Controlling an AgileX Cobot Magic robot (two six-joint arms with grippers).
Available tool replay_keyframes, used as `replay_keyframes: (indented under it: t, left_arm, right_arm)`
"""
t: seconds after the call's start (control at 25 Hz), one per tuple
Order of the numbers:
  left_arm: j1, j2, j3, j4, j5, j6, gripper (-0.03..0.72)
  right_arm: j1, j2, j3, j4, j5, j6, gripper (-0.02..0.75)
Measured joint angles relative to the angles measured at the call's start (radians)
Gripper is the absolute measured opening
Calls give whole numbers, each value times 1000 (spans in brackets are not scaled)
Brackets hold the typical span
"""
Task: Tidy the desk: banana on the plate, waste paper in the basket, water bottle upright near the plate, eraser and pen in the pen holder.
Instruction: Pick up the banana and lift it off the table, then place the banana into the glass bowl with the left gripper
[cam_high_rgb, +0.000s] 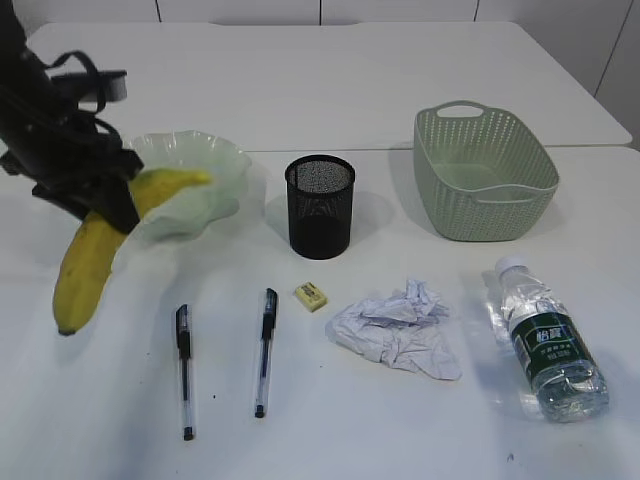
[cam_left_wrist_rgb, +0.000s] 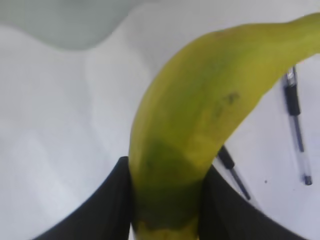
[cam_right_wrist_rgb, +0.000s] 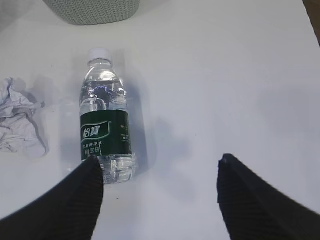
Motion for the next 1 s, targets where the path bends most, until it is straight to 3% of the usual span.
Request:
replay_keyframes:
  t: [0.32,0.68,1.0]
  left_arm:
    - [0,0,-202,-11,-73,0,218]
    - [0,2,-212,70,-375,0,218]
    - [0,101,-213,81,-513,0,218]
  right_arm:
    - [-1,0,0,0,-38,0,532]
    - [-1,0,0,0,-42,0,532]
    - [-1,0,0,0,-44,0,532]
